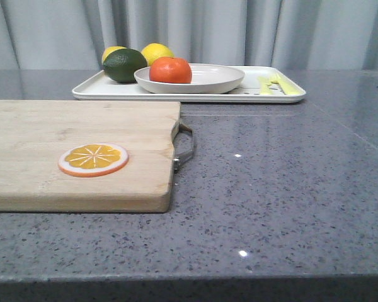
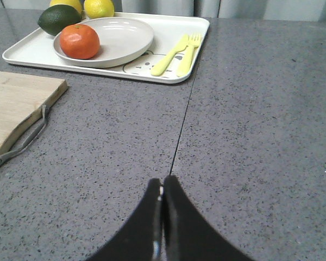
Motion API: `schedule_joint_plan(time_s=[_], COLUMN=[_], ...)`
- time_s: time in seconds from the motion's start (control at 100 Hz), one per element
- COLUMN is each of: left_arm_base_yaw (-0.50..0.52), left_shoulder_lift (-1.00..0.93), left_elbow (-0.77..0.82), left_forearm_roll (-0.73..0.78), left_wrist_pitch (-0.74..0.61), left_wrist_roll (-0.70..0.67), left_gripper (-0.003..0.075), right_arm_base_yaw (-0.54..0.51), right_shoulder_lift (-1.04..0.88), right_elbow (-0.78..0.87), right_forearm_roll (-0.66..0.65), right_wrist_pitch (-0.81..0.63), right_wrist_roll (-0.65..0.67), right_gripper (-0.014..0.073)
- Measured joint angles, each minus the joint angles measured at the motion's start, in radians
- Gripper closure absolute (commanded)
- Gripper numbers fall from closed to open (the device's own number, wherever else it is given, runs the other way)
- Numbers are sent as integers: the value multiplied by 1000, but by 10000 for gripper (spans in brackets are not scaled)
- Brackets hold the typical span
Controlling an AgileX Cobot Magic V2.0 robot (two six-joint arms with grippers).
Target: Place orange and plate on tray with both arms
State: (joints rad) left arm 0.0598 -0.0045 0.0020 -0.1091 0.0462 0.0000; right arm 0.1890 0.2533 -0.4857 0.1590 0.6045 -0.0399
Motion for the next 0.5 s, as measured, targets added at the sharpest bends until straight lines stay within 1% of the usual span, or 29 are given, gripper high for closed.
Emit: schedule_joint_plan(time_s=[0.35,0.42,0.5], left_arm_base_yaw=[0,0,0], left_shoulder_lift=[0,0,0], left_elbow=[0,0,0], left_forearm_roll=[0,0,0], left_wrist_pitch=[0,0,0], left_wrist_roll=[0,0,0], left_gripper=[741,741,741], right_arm_base_yaw=[0,0,-7], right_shoulder_lift=[0,0,0], right_elbow=[0,13,44], right_forearm_roll=[0,-9,-17], right_wrist_pitch=[-4,-39,-119], right_wrist_roll=[0,0,0], right_gripper=[660,660,660])
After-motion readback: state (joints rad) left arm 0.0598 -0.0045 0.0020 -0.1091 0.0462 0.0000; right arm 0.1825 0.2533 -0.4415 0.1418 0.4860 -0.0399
